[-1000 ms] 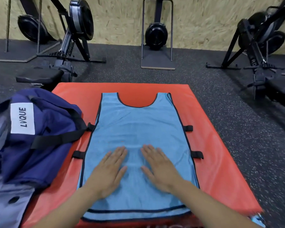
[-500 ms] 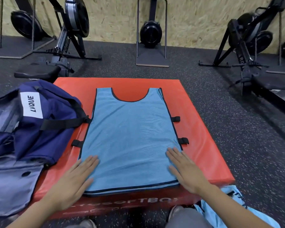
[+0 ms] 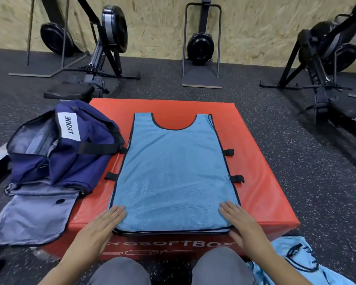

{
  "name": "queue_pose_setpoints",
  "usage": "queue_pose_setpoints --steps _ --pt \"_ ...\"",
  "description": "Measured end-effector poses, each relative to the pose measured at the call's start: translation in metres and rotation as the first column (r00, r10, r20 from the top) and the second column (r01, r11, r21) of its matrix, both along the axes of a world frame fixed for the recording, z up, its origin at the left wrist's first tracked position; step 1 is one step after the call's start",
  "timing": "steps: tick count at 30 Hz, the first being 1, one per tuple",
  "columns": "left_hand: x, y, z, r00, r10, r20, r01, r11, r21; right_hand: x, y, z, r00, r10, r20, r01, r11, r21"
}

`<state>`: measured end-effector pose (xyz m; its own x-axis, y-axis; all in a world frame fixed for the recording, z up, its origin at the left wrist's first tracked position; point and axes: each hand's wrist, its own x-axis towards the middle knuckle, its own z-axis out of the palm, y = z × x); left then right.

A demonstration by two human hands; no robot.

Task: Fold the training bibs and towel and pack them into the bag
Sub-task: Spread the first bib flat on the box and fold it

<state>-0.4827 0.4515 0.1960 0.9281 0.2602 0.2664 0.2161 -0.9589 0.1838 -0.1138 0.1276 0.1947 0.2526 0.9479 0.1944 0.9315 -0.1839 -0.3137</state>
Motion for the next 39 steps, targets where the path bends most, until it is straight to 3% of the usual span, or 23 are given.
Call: queue_pose_setpoints --steps 4,6,10,15,20,26,32,39 --pt "0.002 -0.009 0.015 0.993 0.109 0.043 -0.101 0.980 -0.169 -0.007 -0.008 0.002 0.988 -0.097 -0.119 0.108 0.991 0.086" --pt "0.002 -0.013 0.024 0.968 0.237 0.087 -0.196 0.921 -0.336 -0.008 -0.010 0.014 0.948 -0.223 -0.226 0.257 0.957 0.133" --pt "0.012 -0.018 0.057 0.903 0.388 0.184 -0.258 0.833 -0.490 -0.009 -0.012 0.051 0.880 -0.331 -0.340 0.408 0.893 0.189" --pt "0.023 -0.031 0.120 0.854 0.397 0.336 -0.058 0.715 -0.697 -0.016 -0.018 0.123 0.838 -0.242 -0.489 0.439 0.832 0.340" --pt "0.017 -0.050 0.176 0.826 0.325 0.460 0.048 0.773 -0.633 -0.021 -0.040 0.176 0.841 -0.136 -0.524 0.403 0.804 0.438" --pt "0.025 -0.064 0.205 0.799 0.311 0.515 0.026 0.838 -0.545 -0.026 -0.056 0.214 0.872 -0.126 -0.474 0.368 0.805 0.464" --pt "0.053 -0.038 0.170 0.818 0.357 0.452 -0.035 0.815 -0.579 -0.022 -0.036 0.198 0.919 -0.215 -0.331 0.345 0.843 0.411" --pt "0.113 0.020 0.136 0.834 0.427 0.350 -0.114 0.754 -0.647 0.044 0.022 0.152 0.802 -0.336 -0.494 0.529 0.782 0.329"
